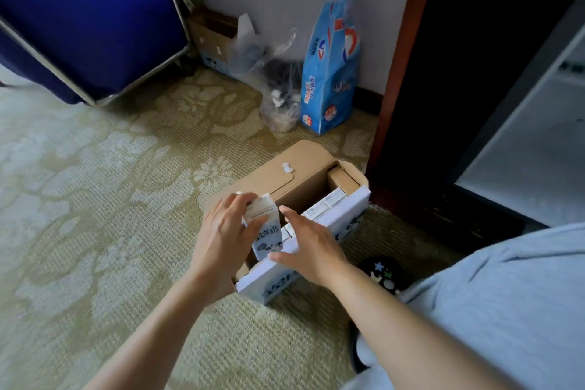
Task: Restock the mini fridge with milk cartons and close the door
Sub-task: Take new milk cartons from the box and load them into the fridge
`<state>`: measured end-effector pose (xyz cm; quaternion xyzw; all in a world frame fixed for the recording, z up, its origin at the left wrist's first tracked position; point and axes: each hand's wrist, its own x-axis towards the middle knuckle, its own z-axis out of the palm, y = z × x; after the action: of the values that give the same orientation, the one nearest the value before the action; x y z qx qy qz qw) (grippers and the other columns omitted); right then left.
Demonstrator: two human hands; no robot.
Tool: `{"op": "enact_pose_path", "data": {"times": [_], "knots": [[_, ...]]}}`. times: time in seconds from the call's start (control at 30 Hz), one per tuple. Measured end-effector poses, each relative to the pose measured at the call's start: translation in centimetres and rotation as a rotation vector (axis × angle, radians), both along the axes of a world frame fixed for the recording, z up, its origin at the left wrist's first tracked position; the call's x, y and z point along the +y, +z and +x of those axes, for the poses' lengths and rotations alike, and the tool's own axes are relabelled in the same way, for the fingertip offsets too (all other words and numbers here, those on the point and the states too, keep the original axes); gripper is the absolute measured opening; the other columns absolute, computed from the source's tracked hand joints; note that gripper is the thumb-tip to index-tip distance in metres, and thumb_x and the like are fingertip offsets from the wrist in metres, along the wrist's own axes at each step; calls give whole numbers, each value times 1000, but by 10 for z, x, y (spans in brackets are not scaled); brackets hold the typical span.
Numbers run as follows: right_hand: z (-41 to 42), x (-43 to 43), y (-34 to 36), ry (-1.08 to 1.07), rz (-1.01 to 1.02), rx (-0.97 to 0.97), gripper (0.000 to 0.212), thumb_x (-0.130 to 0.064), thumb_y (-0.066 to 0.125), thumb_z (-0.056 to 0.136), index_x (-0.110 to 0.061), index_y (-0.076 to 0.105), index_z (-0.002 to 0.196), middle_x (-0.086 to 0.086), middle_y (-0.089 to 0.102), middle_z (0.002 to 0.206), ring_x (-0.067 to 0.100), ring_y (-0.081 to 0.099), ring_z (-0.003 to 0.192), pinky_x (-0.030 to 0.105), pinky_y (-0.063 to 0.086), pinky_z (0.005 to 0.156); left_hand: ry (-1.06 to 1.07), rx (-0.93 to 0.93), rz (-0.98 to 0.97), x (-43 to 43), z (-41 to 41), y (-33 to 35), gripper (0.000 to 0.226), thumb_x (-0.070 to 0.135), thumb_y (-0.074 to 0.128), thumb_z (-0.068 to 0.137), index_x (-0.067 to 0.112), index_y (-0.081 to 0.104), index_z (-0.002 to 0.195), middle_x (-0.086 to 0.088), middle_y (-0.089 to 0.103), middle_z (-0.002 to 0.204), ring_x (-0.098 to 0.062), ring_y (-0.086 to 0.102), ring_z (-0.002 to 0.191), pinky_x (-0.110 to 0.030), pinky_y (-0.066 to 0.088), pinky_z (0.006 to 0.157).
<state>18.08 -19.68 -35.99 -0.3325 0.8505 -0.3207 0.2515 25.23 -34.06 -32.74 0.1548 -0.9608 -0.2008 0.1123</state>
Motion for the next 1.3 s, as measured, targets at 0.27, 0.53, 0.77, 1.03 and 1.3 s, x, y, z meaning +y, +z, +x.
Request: {"op": "enact_pose_path", "data": {"times": [0.27,0.53,0.77,1.03,1.3], "knots": [[-1,32,27,-366,-247,154,55,-49,67,75,-27,44,120,-9,62,108,9,59,100,31,50,86,-128,137,107,51,-46,47,24,28,59,89,18,58,111,9,55,100,-9,49,91,-10,33,68],[-36,109,86,-613,-315,445,47,-46,69,72,-26,55,113,-10,63,101,8,60,91,21,50,71,-439,275,143,118,-102,120,28,24,62,87,13,61,113,7,57,99,-14,55,94,-28,47,82],[-72,197,129,-769,-216,657,47,-45,76,68,-24,58,105,-9,65,91,7,60,77,18,46,62,-657,342,133,196,-142,165,35,32,62,86,18,59,118,13,55,100,-4,54,91,-19,46,77],[-94,286,164,-920,-293,695,43,-39,73,71,-29,55,109,-13,64,100,9,62,90,33,53,78,-801,431,151,287,-184,199,39,34,64,85,19,59,121,4,63,108,-10,57,94,-25,48,80],[-125,362,165,-1099,-217,721,44,-34,75,70,-29,57,110,-11,65,99,12,63,87,31,53,69,-816,431,432,369,-227,175,29,28,63,87,26,58,115,14,57,101,0,55,85,-12,41,69]]}}
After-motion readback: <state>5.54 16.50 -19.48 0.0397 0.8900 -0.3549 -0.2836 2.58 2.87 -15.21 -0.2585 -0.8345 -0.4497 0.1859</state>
